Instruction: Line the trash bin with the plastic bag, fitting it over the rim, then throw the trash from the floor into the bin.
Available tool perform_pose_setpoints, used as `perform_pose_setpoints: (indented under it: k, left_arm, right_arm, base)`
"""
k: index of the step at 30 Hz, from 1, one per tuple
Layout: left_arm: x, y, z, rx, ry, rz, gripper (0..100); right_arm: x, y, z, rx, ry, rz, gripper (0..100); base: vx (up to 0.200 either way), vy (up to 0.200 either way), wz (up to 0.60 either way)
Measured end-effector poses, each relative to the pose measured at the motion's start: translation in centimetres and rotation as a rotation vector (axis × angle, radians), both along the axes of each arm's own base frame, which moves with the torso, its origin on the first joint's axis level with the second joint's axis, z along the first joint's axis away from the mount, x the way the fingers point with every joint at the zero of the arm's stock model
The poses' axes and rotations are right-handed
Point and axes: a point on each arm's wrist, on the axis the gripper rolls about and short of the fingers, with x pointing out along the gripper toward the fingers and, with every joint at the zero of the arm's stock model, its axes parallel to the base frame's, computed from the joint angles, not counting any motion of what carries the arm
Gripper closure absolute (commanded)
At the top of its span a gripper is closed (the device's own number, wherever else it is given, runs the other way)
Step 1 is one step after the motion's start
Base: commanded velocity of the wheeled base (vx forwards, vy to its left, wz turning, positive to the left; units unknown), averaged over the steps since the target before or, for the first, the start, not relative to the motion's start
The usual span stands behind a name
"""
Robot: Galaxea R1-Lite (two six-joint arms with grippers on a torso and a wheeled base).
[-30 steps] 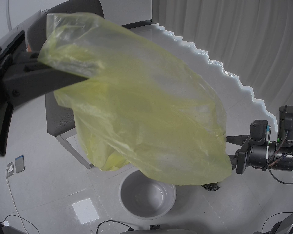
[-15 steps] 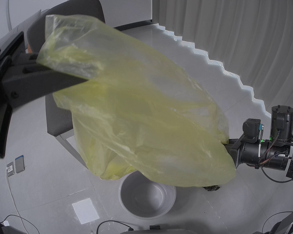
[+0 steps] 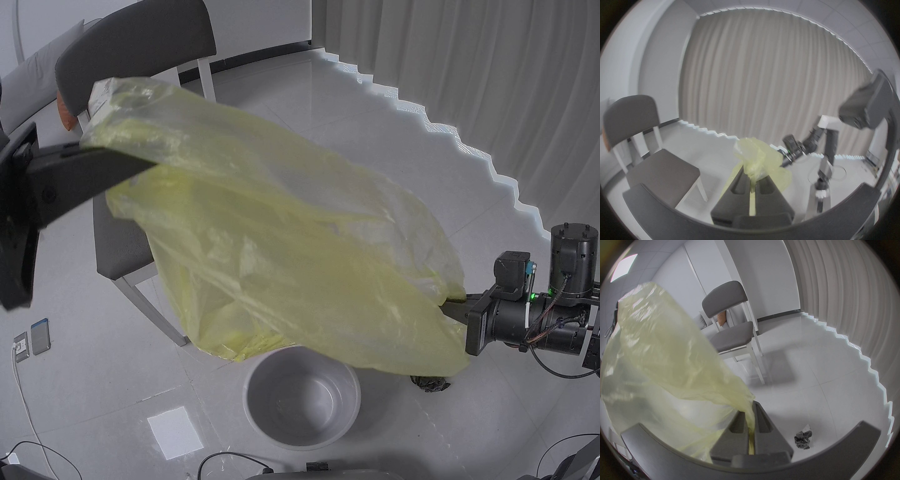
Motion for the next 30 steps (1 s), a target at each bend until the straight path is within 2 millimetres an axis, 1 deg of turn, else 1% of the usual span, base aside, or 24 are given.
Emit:
perform_pose_setpoints:
  k: [2, 4, 6, 11, 14, 19, 24, 28, 30]
  left_arm:
    - [0.3, -0.1, -0.4, -0.071, 0.019, 0.058, 100]
    - [0.6, -0.2, -1.4, -0.13, 0.074, 0.114, 100]
    - [0.9, -0.4, -2.8, -0.164, 0.143, 0.147, 100]
    - [1.5, -0.8, -7.1, -0.2, 0.321, 0.205, 100]
    - [1.7, -0.9, -8.9, -0.229, 0.372, 0.221, 100]
    - [2.0, -1.1, -12.3, -0.265, 0.45, 0.24, 100]
    - [2.8, -2.0, -15.2, -0.284, 0.594, 0.282, 100]
    - [2.8, -2.5, -17.5, -0.232, 0.672, 0.303, 100]
    - [2.8, -2.7, -18.3, -0.221, 0.707, 0.311, 100]
  right_arm:
    - [0.0, 0.0, -0.2, -0.007, 0.005, -0.008, 100]
    - [0.0, 0.0, -0.4, -0.015, 0.012, -0.017, 100]
    - [0.1, 0.0, -0.6, -0.024, 0.018, -0.031, 100]
    - [0.9, 0.5, -1.5, -0.076, 0.029, -0.108, 100]
    - [1.4, 1.0, -2.1, -0.102, 0.041, -0.131, 100]
    - [2.5, 2.2, -3.4, -0.136, 0.076, -0.127, 100]
    - [3.5, 3.3, -5.0, -0.169, 0.118, -0.112, 100]
    - [3.6, 3.5, -6.5, -0.195, 0.173, -0.085, 100]
    - [3.5, 3.4, -7.1, -0.204, 0.195, -0.076, 100]
  base:
    - [0.0, 0.0, 0.0]
    - [0.0, 0.0, 0.0]
    - [0.0, 0.0, 0.0]
    - [0.0, 0.0, 0.0]
    - [0.0, 0.0, 0.0]
    - [0.0, 0.0, 0.0]
    - [0.0, 0.0, 0.0]
    - [0.0, 0.0, 0.0]
    - [0.0, 0.0, 0.0]
